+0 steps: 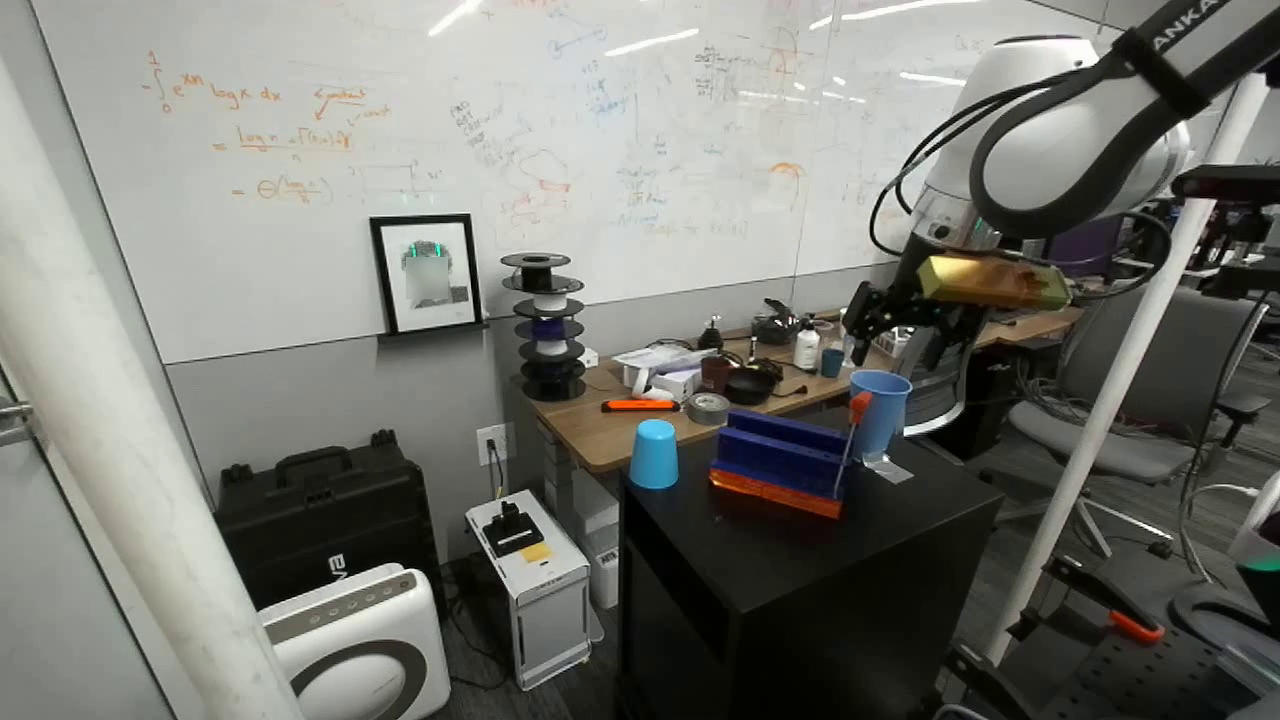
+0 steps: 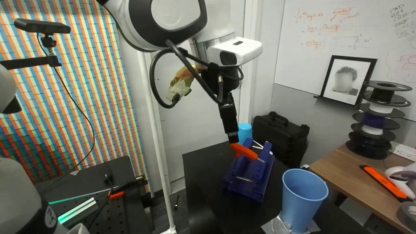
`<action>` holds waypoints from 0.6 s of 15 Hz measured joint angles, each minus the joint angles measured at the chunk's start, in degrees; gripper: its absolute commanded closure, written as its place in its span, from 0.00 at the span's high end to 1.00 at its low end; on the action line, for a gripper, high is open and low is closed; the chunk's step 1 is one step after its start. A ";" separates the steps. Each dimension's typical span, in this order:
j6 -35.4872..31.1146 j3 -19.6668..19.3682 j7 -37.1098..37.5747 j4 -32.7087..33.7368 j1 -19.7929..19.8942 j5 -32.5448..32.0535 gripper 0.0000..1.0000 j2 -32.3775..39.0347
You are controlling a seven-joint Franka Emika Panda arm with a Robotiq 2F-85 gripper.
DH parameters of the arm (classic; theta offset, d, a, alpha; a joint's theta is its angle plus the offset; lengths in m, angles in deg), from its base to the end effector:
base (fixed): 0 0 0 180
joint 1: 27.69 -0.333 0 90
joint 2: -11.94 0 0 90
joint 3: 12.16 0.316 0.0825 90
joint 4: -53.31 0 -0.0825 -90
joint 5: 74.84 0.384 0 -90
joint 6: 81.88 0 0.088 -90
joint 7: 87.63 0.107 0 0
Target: Remove the wrench from the toolbox and place it in the blue cup on the right
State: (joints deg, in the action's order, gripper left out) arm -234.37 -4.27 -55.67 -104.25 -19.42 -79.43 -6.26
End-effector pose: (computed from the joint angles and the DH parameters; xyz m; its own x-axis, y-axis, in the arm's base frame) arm 0.4023 -0.0030 0.3358 0.8509 -0.4692 0.2362 -0.4749 -0.8793 -0.0358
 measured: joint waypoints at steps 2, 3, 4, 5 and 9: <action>-2.69 1.23 4.97 0.05 1.48 -1.80 1.00 3.35; -4.01 1.44 7.24 0.13 2.04 -2.96 1.00 4.96; -5.06 1.47 9.37 0.31 2.44 -4.30 1.00 6.45; -5.98 1.47 11.44 0.54 2.80 -5.70 1.00 7.84; -8.85 0.93 19.66 1.78 3.51 -13.24 0.66 12.32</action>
State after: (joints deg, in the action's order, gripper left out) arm -243.22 -3.34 -36.01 -102.47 -15.91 -92.67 6.07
